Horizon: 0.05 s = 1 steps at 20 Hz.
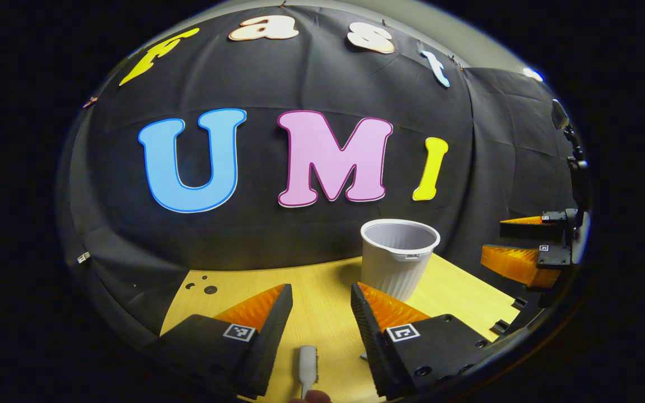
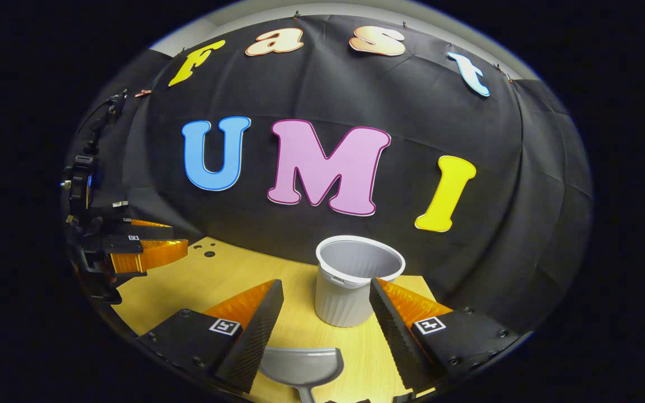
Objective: Pick up the small broom and dustpan from the desktop, sweep the trash into the dustpan with the broom, and then empty the trash into the garbage bin.
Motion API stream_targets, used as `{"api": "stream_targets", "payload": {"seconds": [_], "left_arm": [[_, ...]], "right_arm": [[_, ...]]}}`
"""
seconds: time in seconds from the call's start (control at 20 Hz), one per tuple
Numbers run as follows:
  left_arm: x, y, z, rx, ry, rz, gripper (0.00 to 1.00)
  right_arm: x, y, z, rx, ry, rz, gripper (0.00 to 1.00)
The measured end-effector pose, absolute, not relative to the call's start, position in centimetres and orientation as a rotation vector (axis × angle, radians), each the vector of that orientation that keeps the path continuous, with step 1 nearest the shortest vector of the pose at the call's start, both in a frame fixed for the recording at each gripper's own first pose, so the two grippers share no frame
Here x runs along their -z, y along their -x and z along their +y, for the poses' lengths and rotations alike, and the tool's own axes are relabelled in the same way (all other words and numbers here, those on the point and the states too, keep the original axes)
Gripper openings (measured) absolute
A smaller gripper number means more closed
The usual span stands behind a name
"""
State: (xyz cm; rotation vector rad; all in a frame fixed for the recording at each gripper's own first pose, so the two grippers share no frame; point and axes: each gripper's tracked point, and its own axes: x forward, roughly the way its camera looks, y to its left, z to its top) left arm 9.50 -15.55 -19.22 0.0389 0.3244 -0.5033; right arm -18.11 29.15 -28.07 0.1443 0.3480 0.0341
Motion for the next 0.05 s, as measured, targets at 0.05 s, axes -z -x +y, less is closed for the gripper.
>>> {"api": "stream_targets", "payload": {"seconds": [0.05], "left_arm": [[19.11, -9.58, -15.51, 0.504, -0.042, 0.321, 0.7]], "right_arm": [[28.04, 18.13, 29.25, -0.036, -0.151, 0.346, 0.96]]}}
